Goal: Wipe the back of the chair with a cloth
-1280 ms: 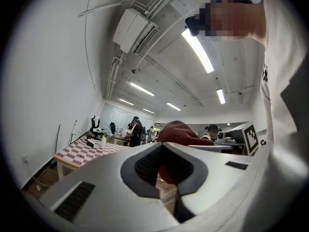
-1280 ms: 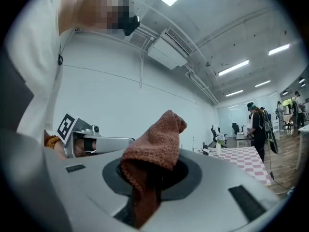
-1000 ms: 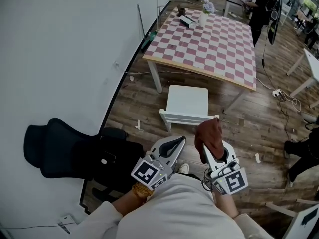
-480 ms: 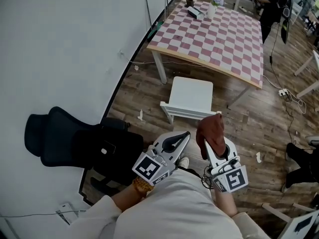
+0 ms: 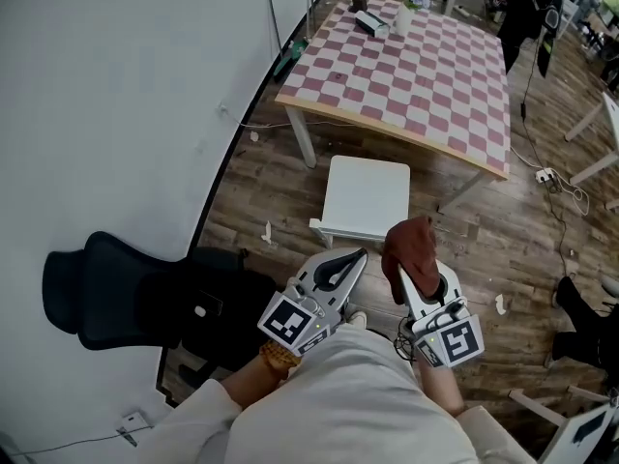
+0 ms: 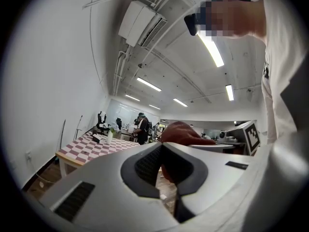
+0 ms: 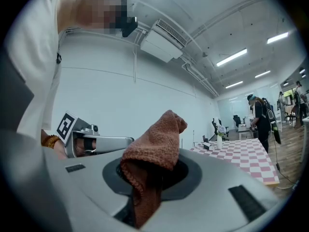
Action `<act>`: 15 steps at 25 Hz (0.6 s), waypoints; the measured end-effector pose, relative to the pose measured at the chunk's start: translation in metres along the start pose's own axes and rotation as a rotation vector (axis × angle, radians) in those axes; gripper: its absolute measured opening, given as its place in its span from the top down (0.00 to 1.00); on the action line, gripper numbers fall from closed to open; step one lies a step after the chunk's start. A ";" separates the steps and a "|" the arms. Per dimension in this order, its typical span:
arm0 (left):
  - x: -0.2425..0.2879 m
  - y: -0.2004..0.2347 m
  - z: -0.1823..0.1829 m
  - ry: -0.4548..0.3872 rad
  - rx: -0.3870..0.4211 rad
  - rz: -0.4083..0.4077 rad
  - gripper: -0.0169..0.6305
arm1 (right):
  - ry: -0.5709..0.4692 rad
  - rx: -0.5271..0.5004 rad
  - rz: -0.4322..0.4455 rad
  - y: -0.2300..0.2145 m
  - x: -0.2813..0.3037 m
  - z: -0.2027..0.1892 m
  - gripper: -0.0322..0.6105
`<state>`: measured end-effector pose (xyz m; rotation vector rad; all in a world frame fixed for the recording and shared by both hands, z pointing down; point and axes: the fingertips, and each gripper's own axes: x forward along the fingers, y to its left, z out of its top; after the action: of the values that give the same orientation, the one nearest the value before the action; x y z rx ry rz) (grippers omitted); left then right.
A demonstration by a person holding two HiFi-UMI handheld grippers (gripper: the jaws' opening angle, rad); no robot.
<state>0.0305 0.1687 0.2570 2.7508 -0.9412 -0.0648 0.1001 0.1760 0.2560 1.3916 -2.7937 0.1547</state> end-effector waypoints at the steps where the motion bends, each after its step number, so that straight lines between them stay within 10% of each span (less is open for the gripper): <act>1: 0.002 0.012 0.002 -0.010 0.001 0.001 0.93 | 0.002 -0.003 0.002 -0.002 0.011 0.001 0.82; 15: 0.011 0.145 0.031 -0.061 0.007 -0.050 0.93 | 0.057 -0.002 -0.010 -0.010 0.159 -0.005 0.82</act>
<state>-0.0510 0.0441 0.2614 2.7930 -0.8893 -0.1547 0.0120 0.0440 0.2716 1.3774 -2.7403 0.1876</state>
